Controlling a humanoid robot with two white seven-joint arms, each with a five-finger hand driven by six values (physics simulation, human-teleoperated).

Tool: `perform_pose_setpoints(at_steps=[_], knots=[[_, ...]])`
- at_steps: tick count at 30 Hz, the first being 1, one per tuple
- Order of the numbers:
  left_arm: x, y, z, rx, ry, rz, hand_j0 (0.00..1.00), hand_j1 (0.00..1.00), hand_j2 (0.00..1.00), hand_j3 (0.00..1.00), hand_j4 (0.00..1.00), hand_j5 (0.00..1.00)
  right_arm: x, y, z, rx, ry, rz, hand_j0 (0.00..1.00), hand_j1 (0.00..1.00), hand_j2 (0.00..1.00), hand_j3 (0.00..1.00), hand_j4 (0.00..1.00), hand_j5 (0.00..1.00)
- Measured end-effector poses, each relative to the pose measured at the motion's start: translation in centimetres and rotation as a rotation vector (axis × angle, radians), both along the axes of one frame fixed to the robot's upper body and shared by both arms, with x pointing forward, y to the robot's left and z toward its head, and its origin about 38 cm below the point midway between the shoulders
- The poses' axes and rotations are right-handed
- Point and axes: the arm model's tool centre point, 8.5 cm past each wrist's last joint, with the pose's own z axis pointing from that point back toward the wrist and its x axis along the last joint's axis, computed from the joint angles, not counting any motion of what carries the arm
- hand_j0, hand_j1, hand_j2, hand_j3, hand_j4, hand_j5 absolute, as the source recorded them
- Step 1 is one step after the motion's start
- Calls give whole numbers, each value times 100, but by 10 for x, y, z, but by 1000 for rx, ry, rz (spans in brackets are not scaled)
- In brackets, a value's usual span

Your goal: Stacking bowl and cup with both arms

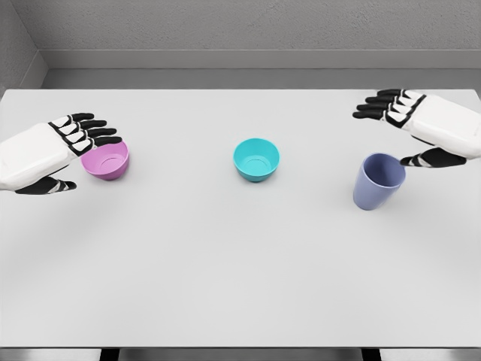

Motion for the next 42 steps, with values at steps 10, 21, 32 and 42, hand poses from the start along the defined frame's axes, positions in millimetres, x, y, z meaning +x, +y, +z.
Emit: perform_pose_setpoints(at_steps=[10,21,32,42], knots=[[5,3,5,-16,15,-4,100,100,100,100,100,100,0,-8,8,-44,-5,-12,100,100,100,100,100,100],[56,-27,56,71,47,-111,100,100,100,100,100,100,-3,-15,5,-216,128,2,100,100,100,100,100,100],[122,-42,23,199,333,-80,100,100,100,100,100,100,-4,-25,-3,-155,301,6,100,100,100,100,100,100],[119,-23,30,168,368,-51,100,100,100,100,100,100,4,-31,-5,-56,341,-11,100,100,100,100,100,100]])
